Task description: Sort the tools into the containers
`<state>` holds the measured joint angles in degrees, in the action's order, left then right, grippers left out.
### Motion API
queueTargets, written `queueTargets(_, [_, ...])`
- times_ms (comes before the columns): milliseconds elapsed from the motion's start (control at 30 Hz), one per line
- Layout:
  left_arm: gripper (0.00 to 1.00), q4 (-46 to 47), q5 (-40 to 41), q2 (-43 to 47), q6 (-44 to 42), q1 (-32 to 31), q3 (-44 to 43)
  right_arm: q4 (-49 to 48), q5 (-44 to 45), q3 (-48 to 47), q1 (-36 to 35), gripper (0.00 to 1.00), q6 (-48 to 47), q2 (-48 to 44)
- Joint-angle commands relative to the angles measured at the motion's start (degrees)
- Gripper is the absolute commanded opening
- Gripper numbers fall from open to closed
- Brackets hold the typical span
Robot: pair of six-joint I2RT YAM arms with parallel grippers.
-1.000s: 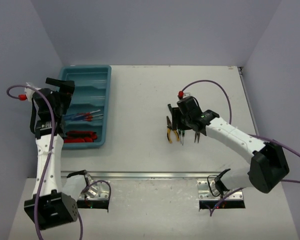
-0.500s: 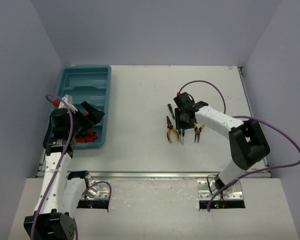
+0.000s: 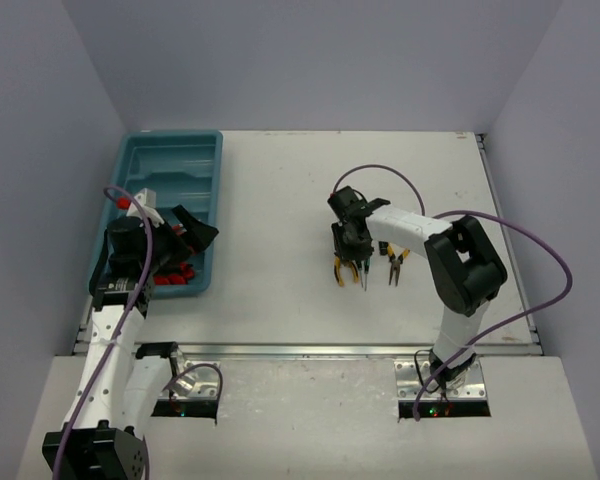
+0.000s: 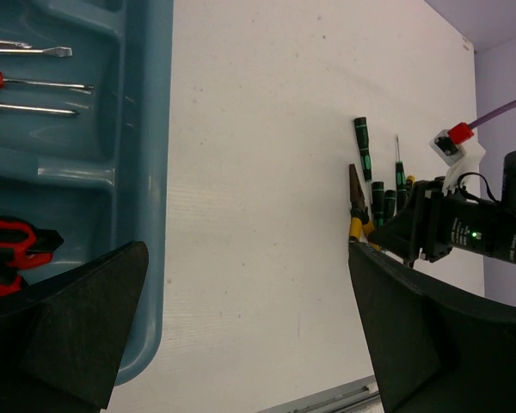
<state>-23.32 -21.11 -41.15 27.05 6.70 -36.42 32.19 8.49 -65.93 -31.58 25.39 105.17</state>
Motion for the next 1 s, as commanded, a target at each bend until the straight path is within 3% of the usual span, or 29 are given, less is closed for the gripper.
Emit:
queueTargets(0, [1.0,2.2,-2.0,0.9,-1.0,-0.2,-1.6,0.2,0.0,-1.5,0.0,0.35,-1.9,2.7])
queueTargets(167, [1.0,2.4,-2.5,0.5,-1.1,-0.3,-1.5,-1.6,-1.0,-0.9,-0.5,0.3,-3.1,5.7])
queueTargets(300, [1.0,2.8,-3.4,0.1,-0.9,-0.3,-1.4,-2.3,-1.0,-1.0,-2.7,0.13,-3.8,5.9])
queueTargets(400, [1.0,4.8,-8.4,-0.8,-0.4,-0.6,-0.7,-2.6,0.4,-1.1,-4.3,0.01,-3.1,4.9])
queueTargets(467, [1.0,6.9,-11.4,-1.4,0.5,-1.6,0.2,-3.8,0.0,-0.4,-4.7,0.0,-2.3,3.1])
queueTargets(633, [1.0,20.6,-14.3,-3.5,9.5,-13.1,5.7,-12.0,-5.0,4.6,-4.7,0.0,2.0,-6.4])
queueTargets(767, [1.0,30.5,-12.8,-7.1,11.9,-23.5,8.1,-16.5,-8.3,8.7,-4.7,0.0,4.6,-13.7])
queueTargets(967, [0.98,44.1,-11.2,-12.5,14.0,-29.7,11.7,-18.9,-15.2,10.3,-4.7,0.0,6.3,-21.6])
